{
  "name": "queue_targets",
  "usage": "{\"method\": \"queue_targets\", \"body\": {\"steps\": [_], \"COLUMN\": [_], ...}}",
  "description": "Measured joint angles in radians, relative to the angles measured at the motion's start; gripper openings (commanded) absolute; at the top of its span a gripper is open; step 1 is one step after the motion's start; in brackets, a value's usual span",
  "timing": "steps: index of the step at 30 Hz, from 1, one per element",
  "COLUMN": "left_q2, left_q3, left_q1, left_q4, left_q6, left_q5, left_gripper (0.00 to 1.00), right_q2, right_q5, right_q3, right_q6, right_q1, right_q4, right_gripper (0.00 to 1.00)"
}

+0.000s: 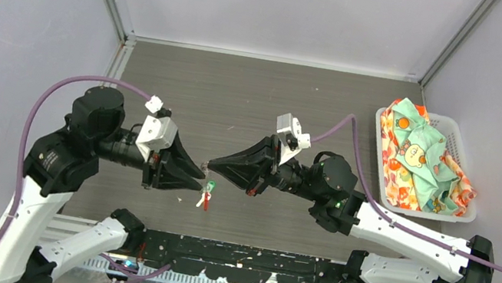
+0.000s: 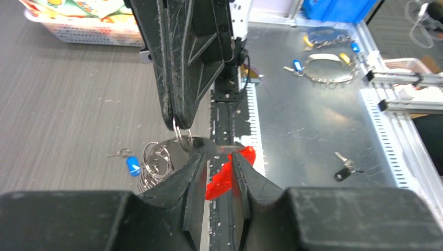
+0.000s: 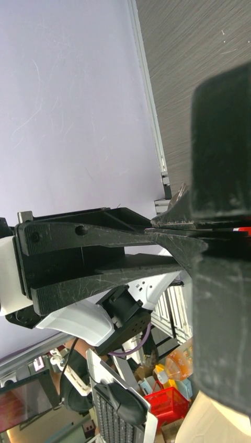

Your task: Put the keys on the keyring

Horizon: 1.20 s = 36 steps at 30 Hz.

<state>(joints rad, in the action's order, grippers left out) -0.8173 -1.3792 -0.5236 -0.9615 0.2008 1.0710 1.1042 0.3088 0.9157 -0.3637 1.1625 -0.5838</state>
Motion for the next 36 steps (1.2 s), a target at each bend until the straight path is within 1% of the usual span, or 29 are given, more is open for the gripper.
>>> {"method": "queue_targets", "body": {"steps": [5, 12, 16, 21, 23, 25, 28, 36], "left_q2": [0.04, 0.054, 0.054, 0.054, 0.054, 0.054, 0.054, 0.054], "left_q3": [0.035, 0.068, 0.08, 0.081, 0.081, 0.081, 0.081, 0.084], "left_q1": [0.0, 0.0, 0.0, 0.0, -0.001, -0.001, -0.003, -0.006], "left_q4": [0.055, 0.106, 0.114, 0.127, 0.136, 0.142, 0.145, 0.15], "left_q6": [-0.036, -0.098, -0.118, -0.131, -0.143, -0.153, -0.171, -0.188], "left_q5": [-0.057, -0.077, -0.092, -0.121, -0.13, -0.139, -0.154, -0.172], "left_gripper": [0.23, 0.24, 0.19, 0.18, 0.15, 0.11, 0.01, 0.0], "right_q2": [0.005, 0.022, 0.029, 0.03, 0.03, 0.031, 0.033, 0.035], "right_q5": [0.007, 0.008, 0.011, 0.013, 0.015, 0.018, 0.024, 0.037], "right_q3": [0.0, 0.0, 0.0, 0.0, 0.0, 0.0, 0.0, 0.001], "right_q6": [-0.006, -0.006, -0.006, -0.005, -0.005, -0.005, -0.005, -0.005], "right_q1": [0.0, -0.002, -0.005, -0.006, -0.007, -0.008, -0.008, -0.012], "right_q4": [0.0, -0.004, -0.004, -0.004, -0.005, -0.004, -0.005, -0.003], "right_gripper": [0.01, 0.01, 0.01, 0.01, 0.01, 0.01, 0.01, 0.01]}}
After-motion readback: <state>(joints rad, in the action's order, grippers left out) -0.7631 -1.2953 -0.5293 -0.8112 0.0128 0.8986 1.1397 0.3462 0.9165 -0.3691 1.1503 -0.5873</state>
